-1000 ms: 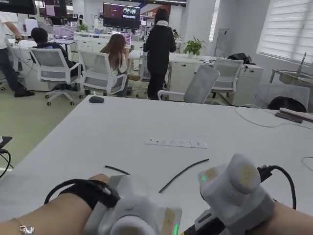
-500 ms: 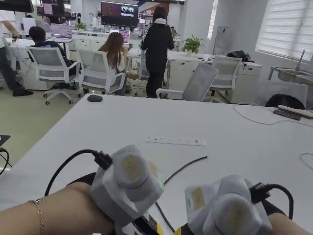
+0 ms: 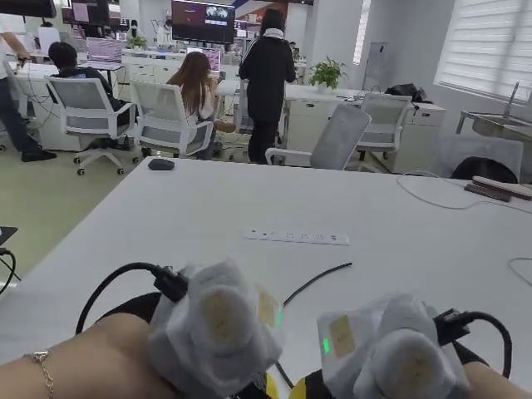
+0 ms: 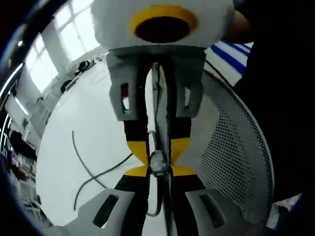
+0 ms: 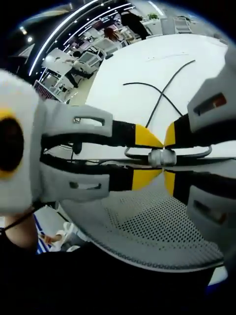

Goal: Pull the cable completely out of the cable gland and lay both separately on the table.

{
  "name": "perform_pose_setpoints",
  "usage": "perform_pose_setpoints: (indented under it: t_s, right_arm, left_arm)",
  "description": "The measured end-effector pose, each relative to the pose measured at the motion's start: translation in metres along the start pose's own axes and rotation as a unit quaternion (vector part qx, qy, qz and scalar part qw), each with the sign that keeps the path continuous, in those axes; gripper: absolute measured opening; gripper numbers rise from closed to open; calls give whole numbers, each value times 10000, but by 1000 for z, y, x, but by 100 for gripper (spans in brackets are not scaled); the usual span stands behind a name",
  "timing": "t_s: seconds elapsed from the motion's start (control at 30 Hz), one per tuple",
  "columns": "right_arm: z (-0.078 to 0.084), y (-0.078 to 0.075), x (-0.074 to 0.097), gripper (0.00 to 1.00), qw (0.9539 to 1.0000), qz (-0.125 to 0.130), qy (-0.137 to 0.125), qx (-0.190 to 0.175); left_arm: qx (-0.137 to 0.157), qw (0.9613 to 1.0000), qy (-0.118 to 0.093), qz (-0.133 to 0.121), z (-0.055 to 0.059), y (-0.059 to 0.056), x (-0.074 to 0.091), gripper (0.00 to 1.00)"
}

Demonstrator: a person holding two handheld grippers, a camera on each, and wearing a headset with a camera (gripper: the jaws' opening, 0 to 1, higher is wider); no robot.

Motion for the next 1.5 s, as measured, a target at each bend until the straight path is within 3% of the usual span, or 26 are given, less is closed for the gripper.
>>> perform_pose_setpoints:
  t_s: [0.07, 0.17, 0.23, 0.37, 0.47, 0.53, 0.67, 0.8, 0.87, 0.97, 1.13, 1.23, 1.5]
  right_arm:
    - [0, -2, 2, 15, 9997, -83, -92, -199]
    - [0, -3, 2, 13, 9995, -33, -126, -277]
    - [-1, -2, 2, 13, 9995, 8, -115, -282]
    - [-4, 3, -2, 12, 9988, 467, 55, 168]
    - [-5, 8, -6, 12, 9935, 876, 182, 705]
    - [-4, 10, -7, 12, 9935, 885, 203, 685]
    - [-2, 10, -7, 12, 9948, 866, 78, 535]
    - [3, 8, -7, 17, 9952, 936, 92, 264]
    - [8, 6, -6, 23, 9941, 1085, 60, 59]
    - [15, 8, -7, 16, 9921, 1225, -47, -251]
    - [10, 15, -5, 12, 9919, 1261, -124, 25]
    - [9, 16, -6, 6, 9925, 1210, -102, 115]
    - [18, 17, -1, 4, 9925, 1221, -92, -34]
  left_arm:
    - [-343, 9993, -6, -146, -3, -1, 3, 16]
    - [-418, 9985, -24, -357, -4, -1, 6, 16]
    - [-359, 9987, -25, -362, -3, -1, 6, 16]
    - [101, 9997, -94, -215, 3, 1, 2, 16]
    - [436, 9988, -202, -111, 8, 2, 0, 16]
    - [833, 9958, -377, 33, 9, 2, -2, 16]
    - [1259, 9898, -649, 142, 15, 1, -3, 16]
    - [1239, 9899, -680, -44, 19, -5, -4, 16]
    - [887, 9942, -555, -241, 21, -7, -1, 16]
    - [776, 9954, -454, -316, 22, -10, -1, 16]
    - [802, 9954, -410, -335, 23, -12, -3, 16]
    - [806, 9952, -411, -361, 23, -11, -1, 16]
    - [815, 9954, -376, -342, 29, -12, 3, 16]
Point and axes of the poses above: the centre of the closed fingertips' face, and the gripper's own axes: x roughly backward along the fingers, y roughly to its left, z roughly out of its underside, the point moved 9 cm from there along x, roughly backward along the fingers, and after that the axes turned 9 degrees about y, right-handed, at the moved point
